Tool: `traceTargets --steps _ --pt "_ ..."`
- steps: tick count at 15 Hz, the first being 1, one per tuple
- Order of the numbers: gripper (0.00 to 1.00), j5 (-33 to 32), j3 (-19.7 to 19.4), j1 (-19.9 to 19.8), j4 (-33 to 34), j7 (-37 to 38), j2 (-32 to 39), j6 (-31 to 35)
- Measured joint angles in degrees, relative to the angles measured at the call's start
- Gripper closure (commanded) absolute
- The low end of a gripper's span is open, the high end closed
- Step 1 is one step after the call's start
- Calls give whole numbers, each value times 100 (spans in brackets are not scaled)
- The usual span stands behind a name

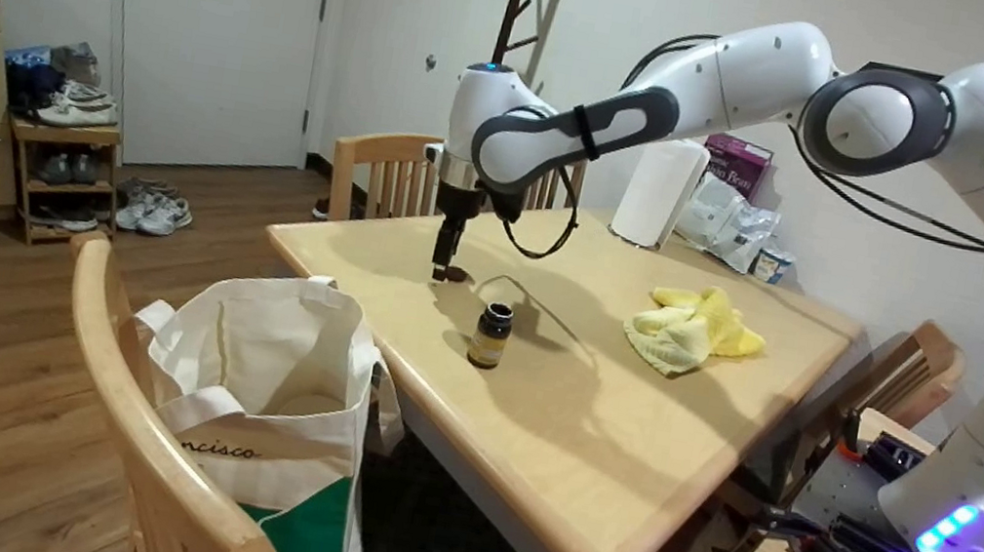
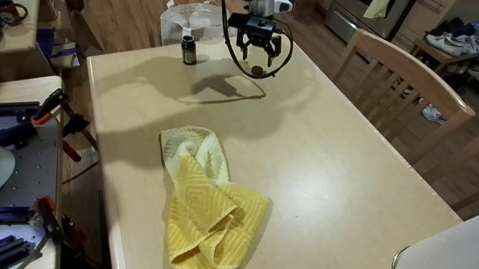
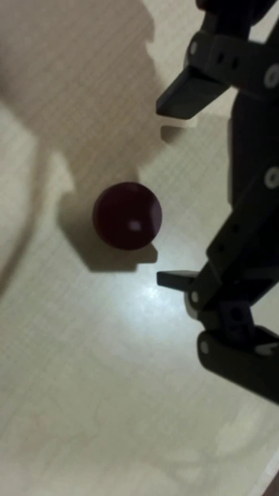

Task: Put the lid on the brown bottle

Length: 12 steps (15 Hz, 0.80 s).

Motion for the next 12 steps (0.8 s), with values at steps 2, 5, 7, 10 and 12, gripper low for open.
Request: traceTargets --steps 2,5,7,10,12 --pt "0 175 78 -133 136 -20 117 -299" --pt "25 451 120 -336 329 -22 290 -567" --pt "32 576 161 -422 462 -22 355 -670" --pt "52 630 168 -461 644 -22 424 -770" --pt "64 652 177 -463 730 -22 449 -829"
